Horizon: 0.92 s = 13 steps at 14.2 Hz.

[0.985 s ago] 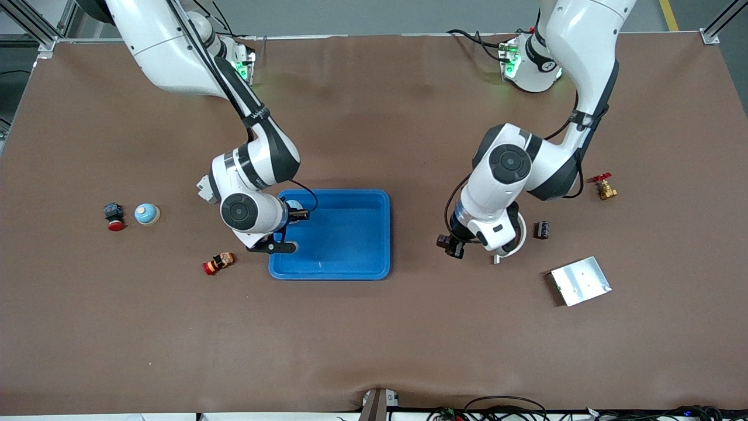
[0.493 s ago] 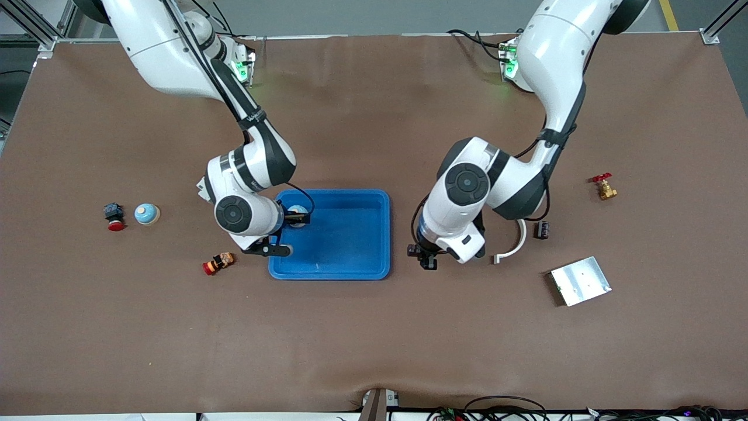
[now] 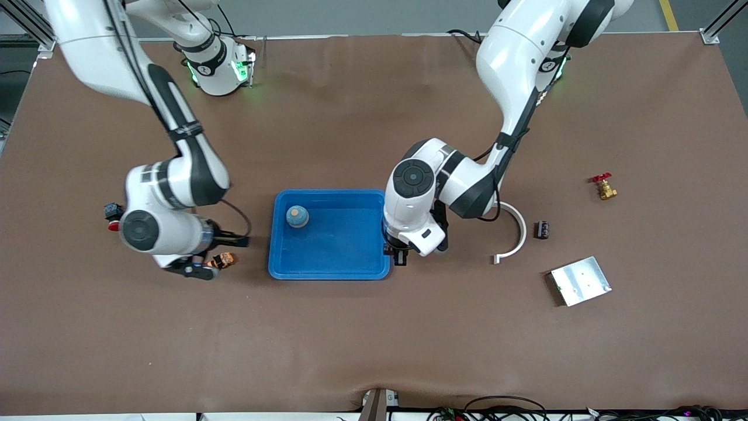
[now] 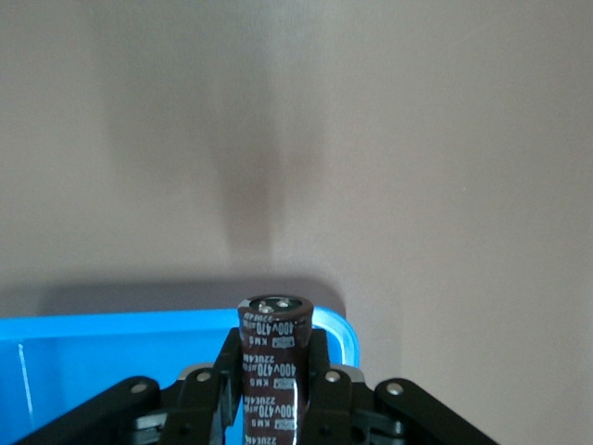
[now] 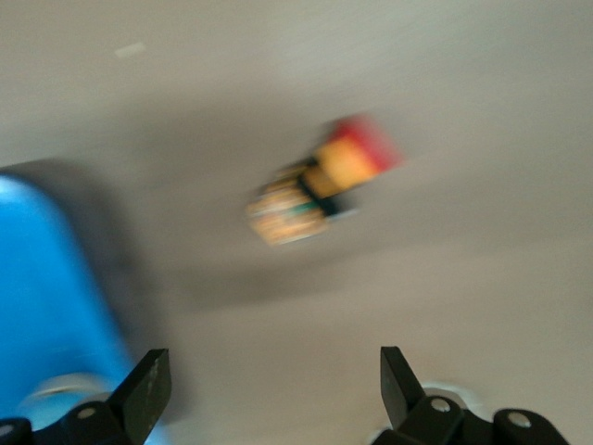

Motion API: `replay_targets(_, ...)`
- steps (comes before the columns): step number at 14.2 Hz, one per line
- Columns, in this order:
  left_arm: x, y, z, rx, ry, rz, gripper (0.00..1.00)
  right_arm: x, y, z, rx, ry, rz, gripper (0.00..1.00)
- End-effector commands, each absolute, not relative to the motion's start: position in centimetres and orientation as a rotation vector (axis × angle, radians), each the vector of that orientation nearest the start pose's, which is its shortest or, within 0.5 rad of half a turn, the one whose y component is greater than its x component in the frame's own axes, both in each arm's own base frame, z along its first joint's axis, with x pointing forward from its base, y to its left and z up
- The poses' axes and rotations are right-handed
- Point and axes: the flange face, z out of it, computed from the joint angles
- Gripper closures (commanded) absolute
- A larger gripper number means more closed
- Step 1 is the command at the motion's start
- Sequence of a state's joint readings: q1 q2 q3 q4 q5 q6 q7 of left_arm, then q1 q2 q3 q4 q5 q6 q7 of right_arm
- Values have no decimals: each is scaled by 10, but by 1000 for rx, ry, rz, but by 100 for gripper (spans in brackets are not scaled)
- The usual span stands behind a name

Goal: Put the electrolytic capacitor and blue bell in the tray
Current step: 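Carry the bell and capacitor over the blue tray with both grippers, then lower the capacitor into the tray and open the left gripper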

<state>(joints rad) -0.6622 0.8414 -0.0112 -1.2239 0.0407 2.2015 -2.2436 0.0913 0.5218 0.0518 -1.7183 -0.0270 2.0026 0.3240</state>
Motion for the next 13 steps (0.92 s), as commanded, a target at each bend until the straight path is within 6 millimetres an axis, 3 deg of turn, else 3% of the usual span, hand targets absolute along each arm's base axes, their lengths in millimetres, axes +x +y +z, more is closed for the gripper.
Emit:
replay_targets(1,606,-490,269,-2335,-2334,-85,100,630,18,271,-3179,145,407,0)
replay_targets(3,600,-501,269,-2355,-2337,-104,100,622,-33,264,-3159,93,436,0)
replay_targets(7,582,-531,245,-2400,-2325,-173,100,600,-117,253,-3121,-146,451,0)
replay_targets(10,572,-544,232,-2435,-2300,-195,100,576,-144,232,-3136,-120,432,0)
replay_targets(13,562,-555,215,-2486,-2272,-253,100,551,-155,215,-3142,-81,415,0)
